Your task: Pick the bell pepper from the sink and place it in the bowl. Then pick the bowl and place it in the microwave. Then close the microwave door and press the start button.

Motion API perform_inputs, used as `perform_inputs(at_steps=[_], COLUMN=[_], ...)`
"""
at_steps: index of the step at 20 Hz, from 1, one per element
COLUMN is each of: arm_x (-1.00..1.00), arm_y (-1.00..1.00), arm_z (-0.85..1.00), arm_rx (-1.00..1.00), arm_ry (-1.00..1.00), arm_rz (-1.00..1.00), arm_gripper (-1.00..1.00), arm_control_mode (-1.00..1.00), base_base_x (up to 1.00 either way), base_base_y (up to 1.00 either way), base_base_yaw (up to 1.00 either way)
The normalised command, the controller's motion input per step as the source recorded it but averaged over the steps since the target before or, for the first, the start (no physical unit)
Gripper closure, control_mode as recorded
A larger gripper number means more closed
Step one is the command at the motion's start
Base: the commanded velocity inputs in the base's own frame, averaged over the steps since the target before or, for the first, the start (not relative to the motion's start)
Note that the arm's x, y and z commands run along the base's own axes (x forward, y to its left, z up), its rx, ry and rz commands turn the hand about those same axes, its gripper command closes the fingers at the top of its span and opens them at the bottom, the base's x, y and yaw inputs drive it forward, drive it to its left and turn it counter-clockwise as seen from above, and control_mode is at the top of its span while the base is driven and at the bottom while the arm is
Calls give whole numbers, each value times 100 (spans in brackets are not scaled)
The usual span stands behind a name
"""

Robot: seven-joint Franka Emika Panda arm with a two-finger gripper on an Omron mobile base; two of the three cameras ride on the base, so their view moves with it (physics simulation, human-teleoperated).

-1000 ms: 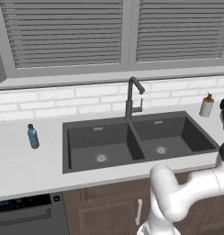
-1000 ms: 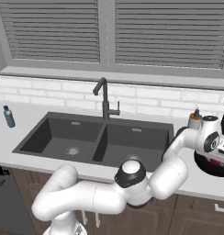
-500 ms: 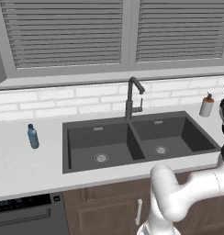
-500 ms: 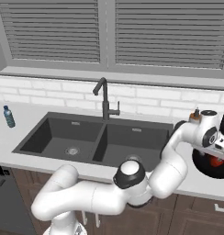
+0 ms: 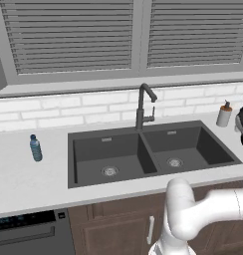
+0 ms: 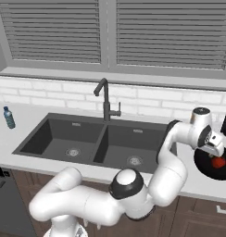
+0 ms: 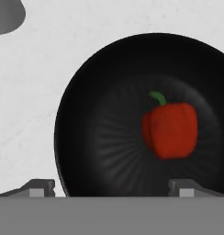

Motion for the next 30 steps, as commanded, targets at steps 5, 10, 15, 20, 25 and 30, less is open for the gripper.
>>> perform_inputs(at_steps=[5, 10, 15, 20, 25, 30], arm_x=[0, 1, 3, 1, 2, 0], arm_y=[33, 0, 0, 0, 0, 1], arm_z=[0, 0, -4, -3, -5, -13], arm_rx=[0, 0, 0, 0, 0, 0], arm_ry=[1, 0, 0, 0, 0, 1], arm_rz=[6, 4, 5, 5, 6, 7], arm_gripper=[-100, -100, -100, -100, -100, -100], arm_control_mode=[-100, -100, -100, -100, -100, -100], base_base_x=[0, 0, 0, 0, 0, 0], base_base_y=[0, 0, 0, 0, 0, 0], base_base_yaw=[0, 0, 0, 0, 0, 0])
